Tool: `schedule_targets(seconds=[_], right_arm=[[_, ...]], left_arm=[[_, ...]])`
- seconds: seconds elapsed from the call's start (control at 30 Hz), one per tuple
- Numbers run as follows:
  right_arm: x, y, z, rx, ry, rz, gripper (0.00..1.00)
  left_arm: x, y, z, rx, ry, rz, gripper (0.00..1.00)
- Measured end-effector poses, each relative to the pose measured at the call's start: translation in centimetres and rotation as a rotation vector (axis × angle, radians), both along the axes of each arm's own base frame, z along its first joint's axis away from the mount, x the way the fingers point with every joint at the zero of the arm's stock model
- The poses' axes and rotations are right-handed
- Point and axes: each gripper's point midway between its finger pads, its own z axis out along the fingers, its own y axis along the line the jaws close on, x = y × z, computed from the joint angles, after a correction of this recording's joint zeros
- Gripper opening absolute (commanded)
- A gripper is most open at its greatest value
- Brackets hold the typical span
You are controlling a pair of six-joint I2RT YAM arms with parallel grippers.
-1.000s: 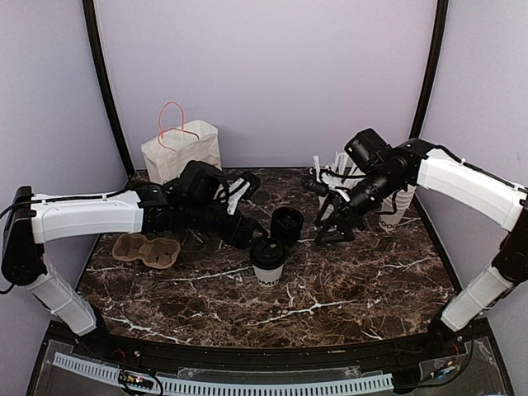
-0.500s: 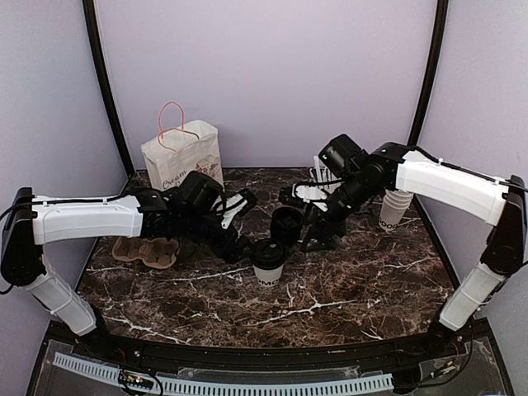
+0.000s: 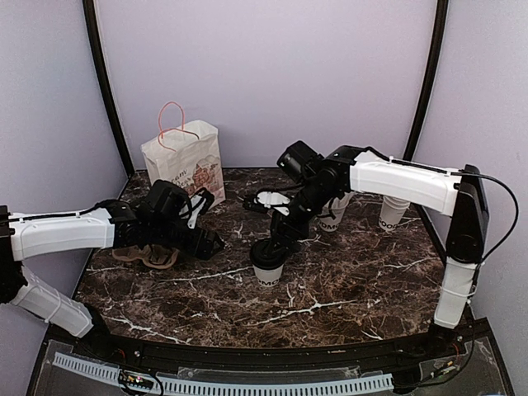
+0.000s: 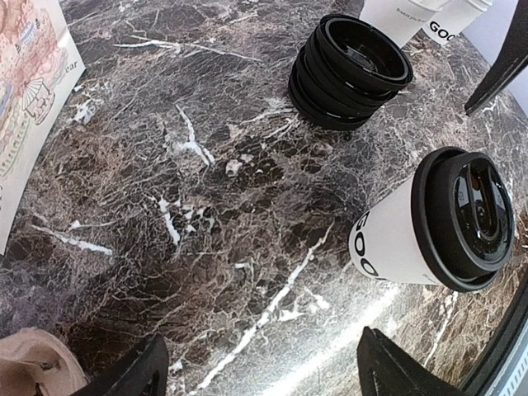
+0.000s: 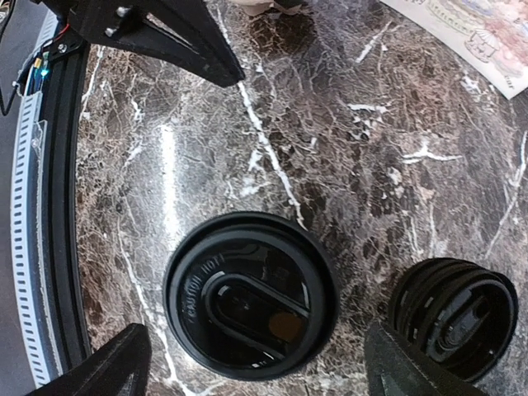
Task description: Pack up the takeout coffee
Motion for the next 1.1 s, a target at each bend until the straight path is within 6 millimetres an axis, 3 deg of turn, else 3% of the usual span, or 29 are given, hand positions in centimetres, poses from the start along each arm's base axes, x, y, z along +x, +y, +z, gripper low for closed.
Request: schedule_targets(seconds=[0.53, 0.77, 1.1], right_arm=[[-0.9, 0.9, -2.4, -0.056, 0.052, 0.033, 0.96], [-1.4, 1.4, -3.2, -0.083, 0.046, 0.045, 0.86], [-0.7, 1.2, -3.1, -0.106, 0.006, 0.006, 0.74]], left_arm=[[0.2, 0.1, -1.0, -0.017, 0.021, 0.035, 0.81], [0.2, 0.0, -1.4, -0.020, 0.033, 0.036, 0.81], [0.4, -0.2, -1.2, -0.031, 0.028, 0.037, 0.81]])
